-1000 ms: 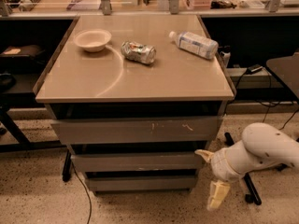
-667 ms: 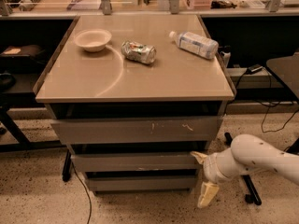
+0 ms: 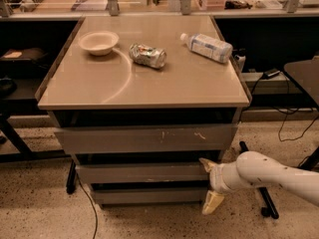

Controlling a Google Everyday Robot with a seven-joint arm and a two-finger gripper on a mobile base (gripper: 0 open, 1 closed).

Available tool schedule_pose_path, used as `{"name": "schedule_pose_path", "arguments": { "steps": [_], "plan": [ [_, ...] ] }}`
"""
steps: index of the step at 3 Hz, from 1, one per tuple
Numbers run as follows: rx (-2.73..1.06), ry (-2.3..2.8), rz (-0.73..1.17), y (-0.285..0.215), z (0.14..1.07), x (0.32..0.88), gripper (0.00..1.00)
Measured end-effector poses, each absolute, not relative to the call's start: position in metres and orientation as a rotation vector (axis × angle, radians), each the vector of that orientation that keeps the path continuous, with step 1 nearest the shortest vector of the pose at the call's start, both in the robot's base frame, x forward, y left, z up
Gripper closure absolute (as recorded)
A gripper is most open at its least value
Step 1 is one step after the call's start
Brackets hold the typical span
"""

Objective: Open middle drawer

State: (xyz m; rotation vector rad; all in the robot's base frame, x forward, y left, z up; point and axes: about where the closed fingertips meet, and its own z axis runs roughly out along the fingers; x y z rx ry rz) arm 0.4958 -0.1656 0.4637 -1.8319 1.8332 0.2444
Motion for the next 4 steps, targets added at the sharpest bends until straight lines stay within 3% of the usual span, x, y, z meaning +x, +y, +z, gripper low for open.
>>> {"name": "schedule_pose_path", "arguments": {
  "steps": [2, 4],
  "plan": [
    [-1.827, 1.827, 0.228, -0.162, 0.459, 0.499, 0.00],
    [-1.863, 1.734, 0.151, -0.129, 0.431, 0.540, 0.00]
  ]
}}
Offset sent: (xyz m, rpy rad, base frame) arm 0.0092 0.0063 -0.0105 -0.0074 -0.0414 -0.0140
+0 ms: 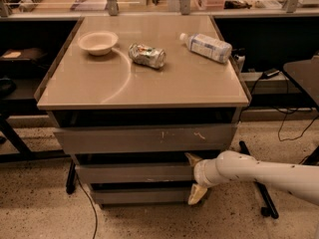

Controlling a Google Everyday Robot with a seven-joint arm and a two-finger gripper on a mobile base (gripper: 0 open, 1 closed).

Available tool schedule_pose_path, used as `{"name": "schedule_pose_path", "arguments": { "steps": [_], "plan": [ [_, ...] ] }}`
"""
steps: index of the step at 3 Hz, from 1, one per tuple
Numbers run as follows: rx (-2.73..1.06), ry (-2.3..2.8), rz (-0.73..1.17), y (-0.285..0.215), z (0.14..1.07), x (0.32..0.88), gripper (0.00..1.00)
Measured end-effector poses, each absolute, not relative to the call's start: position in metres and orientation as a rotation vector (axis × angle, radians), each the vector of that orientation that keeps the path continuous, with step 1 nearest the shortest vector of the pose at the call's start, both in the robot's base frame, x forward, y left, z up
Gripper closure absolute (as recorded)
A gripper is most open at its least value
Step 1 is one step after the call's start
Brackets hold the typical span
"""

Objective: Open middle drawer

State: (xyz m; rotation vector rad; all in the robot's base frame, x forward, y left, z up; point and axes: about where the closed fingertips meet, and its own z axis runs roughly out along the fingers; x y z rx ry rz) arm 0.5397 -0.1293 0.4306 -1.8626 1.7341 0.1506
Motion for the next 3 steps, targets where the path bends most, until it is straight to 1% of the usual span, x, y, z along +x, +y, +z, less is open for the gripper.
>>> {"name": "schedule_pose_path", "arguments": {
  "steps": [1, 2, 3],
  "plan": [
    [-1.854, 1.779, 0.144, -0.1333, 0.3994, 0.5676, 0.00],
    [-1.854, 1.779, 0.145, -0.1332, 0.3994, 0.5676, 0.00],
    [-1.854, 1.779, 0.145, -0.1332, 0.3994, 0.5676, 0.18]
  ]
}}
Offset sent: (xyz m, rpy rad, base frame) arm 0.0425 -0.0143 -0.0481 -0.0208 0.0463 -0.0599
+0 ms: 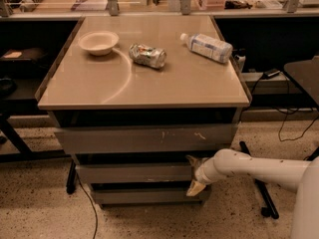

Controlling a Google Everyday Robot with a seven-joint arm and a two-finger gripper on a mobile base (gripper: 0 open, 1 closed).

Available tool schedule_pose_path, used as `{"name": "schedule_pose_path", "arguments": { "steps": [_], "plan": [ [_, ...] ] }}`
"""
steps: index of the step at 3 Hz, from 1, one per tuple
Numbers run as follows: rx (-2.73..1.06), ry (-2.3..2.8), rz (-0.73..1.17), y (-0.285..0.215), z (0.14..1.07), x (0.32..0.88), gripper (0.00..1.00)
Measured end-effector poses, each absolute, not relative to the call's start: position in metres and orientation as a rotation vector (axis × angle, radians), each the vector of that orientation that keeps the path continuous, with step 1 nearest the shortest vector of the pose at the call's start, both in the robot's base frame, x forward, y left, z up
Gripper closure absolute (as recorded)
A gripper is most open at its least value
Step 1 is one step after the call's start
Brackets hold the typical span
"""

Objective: Open middle drawer

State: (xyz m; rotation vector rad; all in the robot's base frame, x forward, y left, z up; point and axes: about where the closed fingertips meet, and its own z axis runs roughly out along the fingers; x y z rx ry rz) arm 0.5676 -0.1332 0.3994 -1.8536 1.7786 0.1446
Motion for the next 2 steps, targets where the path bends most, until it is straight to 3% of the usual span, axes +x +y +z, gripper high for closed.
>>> {"name": "schedule_pose_path", "arguments": {
  "steps": [2],
  "plan": [
    [-1.865, 1.762, 0.200, -0.129, 0.396, 0.548, 0.66]
  ]
}}
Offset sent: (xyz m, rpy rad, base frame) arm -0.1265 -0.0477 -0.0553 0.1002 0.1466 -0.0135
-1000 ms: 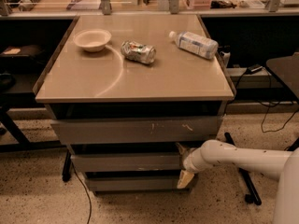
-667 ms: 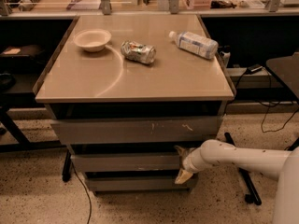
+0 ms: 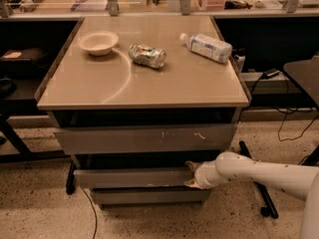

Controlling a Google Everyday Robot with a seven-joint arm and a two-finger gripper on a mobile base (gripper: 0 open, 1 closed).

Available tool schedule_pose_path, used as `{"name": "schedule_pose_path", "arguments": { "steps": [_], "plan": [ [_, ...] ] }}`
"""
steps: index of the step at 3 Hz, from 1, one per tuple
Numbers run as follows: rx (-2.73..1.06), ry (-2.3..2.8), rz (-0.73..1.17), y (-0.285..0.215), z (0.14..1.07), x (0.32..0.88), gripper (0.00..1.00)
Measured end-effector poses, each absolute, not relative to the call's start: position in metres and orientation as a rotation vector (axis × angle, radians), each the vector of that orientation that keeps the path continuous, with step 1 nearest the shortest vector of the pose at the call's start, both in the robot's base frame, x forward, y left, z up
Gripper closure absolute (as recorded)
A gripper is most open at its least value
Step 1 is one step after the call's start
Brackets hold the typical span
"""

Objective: Open middle drawer

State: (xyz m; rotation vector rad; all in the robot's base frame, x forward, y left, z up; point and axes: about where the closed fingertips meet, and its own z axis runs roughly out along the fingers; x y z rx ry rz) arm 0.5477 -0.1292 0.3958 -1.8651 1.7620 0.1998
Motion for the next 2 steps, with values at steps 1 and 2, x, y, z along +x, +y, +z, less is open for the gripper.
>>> {"name": "schedule_pose_path", "arguments": {
  "steps": [1, 2],
  "plan": [
    [-1.865, 1.762, 0.200, -0.1292, 0.4021, 0.5478, 0.88],
    [-1.865, 1.762, 0.200, -0.1292, 0.4074, 0.5478, 1.00]
  ]
}}
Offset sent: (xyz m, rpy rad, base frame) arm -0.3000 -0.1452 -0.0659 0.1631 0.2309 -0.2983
